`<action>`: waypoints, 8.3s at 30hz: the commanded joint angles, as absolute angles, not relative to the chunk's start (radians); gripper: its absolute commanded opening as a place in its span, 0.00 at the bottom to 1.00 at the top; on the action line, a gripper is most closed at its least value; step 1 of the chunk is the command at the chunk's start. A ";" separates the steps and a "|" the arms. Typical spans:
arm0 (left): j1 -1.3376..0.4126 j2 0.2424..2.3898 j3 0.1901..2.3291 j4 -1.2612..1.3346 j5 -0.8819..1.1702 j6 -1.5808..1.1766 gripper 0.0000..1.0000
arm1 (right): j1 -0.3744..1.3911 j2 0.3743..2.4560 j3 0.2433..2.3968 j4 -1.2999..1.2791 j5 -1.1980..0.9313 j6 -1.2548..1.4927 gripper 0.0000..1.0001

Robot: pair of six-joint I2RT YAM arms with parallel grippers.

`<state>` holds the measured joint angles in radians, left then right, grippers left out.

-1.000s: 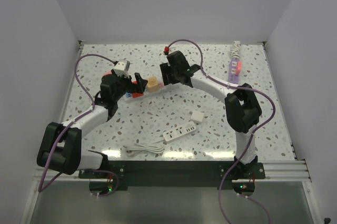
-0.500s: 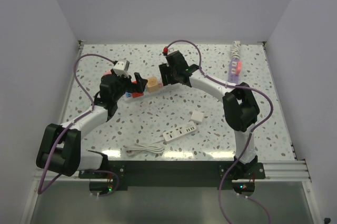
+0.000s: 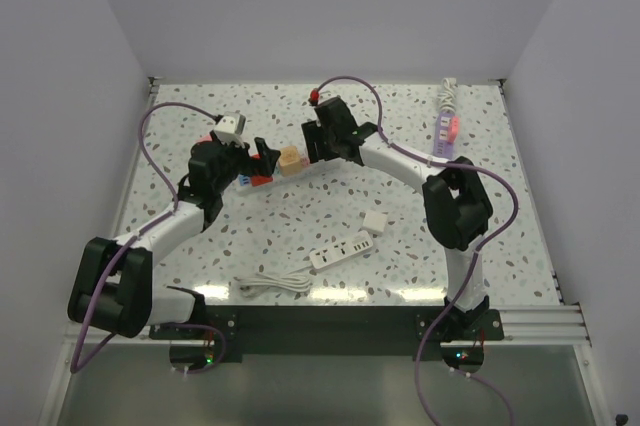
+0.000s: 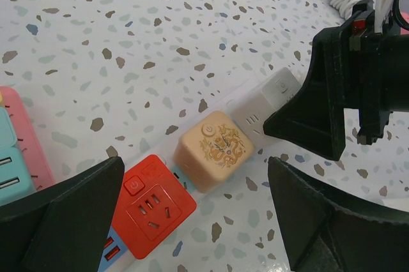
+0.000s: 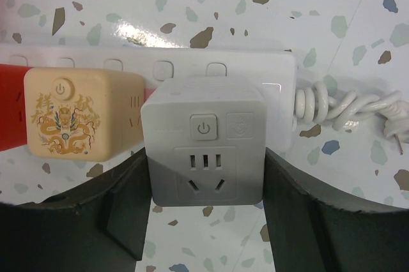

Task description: Insert the plug

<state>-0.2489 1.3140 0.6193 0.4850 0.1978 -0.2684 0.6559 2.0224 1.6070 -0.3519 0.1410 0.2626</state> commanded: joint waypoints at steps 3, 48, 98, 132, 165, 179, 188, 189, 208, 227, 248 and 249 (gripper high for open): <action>-0.244 1.285 0.629 0.508 0.213 -0.253 1.00 | 0.658 1.996 1.623 -0.354 0.178 0.261 0.00; -0.244 1.276 0.618 0.518 0.230 -0.252 1.00 | 0.664 2.189 1.814 -0.454 0.238 0.183 0.00; -0.245 1.273 0.614 0.525 0.244 -0.247 1.00 | 0.655 2.252 1.623 -0.374 0.366 0.152 0.00; -0.245 1.278 0.604 0.523 0.247 -0.244 0.99 | 0.716 2.240 1.502 -0.394 0.311 0.209 0.00; -0.290 1.582 0.732 0.483 0.141 -0.183 0.91 | 0.749 2.304 1.557 -0.541 0.227 0.290 0.00; -0.278 1.572 0.727 0.482 0.170 -0.187 0.91 | 0.753 2.339 1.591 -0.566 0.218 0.308 0.00; -0.278 1.601 0.747 0.471 0.169 -0.187 0.91 | 0.744 2.260 1.644 -0.554 0.256 0.296 0.37; -0.278 1.606 0.750 0.469 0.166 -0.187 0.91 | 0.742 2.249 1.657 -0.548 0.267 0.292 0.41; -0.281 1.586 0.752 0.531 0.124 -0.158 0.91 | 0.735 1.665 1.318 -0.246 0.317 0.198 0.99; -0.866 1.508 0.727 0.575 0.003 -0.192 0.92 | 0.331 1.144 0.727 -0.017 0.222 0.356 0.99; -1.020 1.916 1.057 0.318 -0.160 -0.302 0.95 | 0.278 1.054 0.557 0.087 0.178 0.399 0.99; -1.022 1.922 1.063 0.314 -0.161 -0.302 0.95 | 0.279 1.055 0.557 0.089 0.178 0.396 0.99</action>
<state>-1.0126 1.8999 1.0172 0.3565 -0.1017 -0.2893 0.2844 1.0763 0.5602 0.0231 0.1913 0.3817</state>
